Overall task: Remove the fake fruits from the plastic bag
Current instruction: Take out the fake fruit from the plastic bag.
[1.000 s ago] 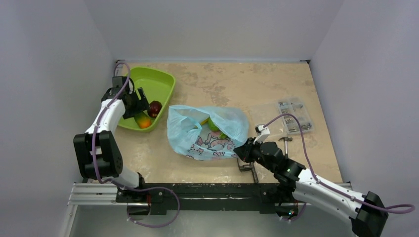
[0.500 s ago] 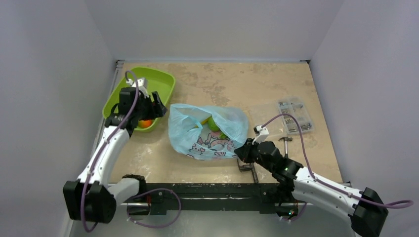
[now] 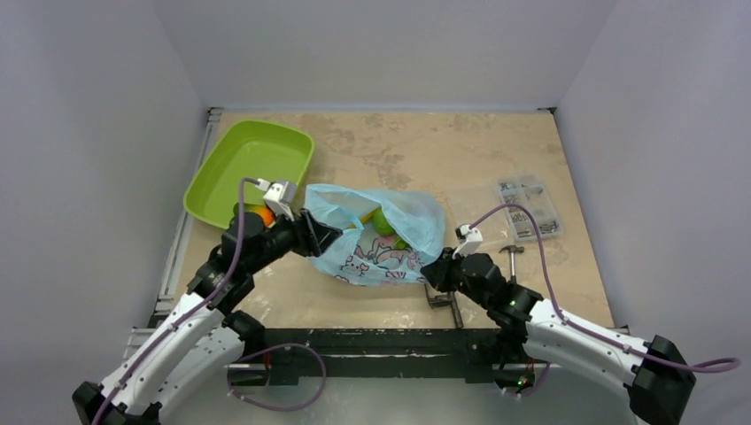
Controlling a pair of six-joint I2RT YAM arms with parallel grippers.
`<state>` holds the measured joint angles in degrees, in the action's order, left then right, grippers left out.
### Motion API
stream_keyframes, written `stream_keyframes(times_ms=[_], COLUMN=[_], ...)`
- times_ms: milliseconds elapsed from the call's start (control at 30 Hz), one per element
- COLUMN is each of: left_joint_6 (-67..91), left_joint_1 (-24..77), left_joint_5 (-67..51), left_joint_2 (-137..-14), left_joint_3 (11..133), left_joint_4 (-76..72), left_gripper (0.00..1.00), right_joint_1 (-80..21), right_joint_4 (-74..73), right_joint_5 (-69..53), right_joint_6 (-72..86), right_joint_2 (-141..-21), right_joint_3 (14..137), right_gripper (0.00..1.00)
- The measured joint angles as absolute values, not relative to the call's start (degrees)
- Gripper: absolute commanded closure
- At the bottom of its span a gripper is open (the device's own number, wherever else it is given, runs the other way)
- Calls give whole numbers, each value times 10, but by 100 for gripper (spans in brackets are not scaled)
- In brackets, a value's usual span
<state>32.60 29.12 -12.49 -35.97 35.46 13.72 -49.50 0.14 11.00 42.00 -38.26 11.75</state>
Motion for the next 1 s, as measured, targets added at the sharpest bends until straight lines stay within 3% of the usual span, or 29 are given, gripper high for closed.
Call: stream_keyframes(times_ms=[100,367,567,867,1000], left_joint_6=[335,340,354,355,355], left_joint_1=[362,506,521,521,521], left_joint_5=[-103,-42,-22,-11,5], left_joint_2=[-397,-587,-736,-860,-903], left_joint_3=[339,338,340,400,419], left_joint_4=[101,-38,-149,-224,-249], left_gripper=[53,60,57,59,52], right_joint_1=[-495,-495,-495,-495,-495], right_joint_4=[1,0,0,0,0], right_joint_5=[110,110,110,110,110], right_joint_6=[420,420,421,421,421], right_joint_2=[-382,-373,-358,-335,-333], right_joint_3=[118,117,117,117,117], right_gripper=[89,89,89,89,89])
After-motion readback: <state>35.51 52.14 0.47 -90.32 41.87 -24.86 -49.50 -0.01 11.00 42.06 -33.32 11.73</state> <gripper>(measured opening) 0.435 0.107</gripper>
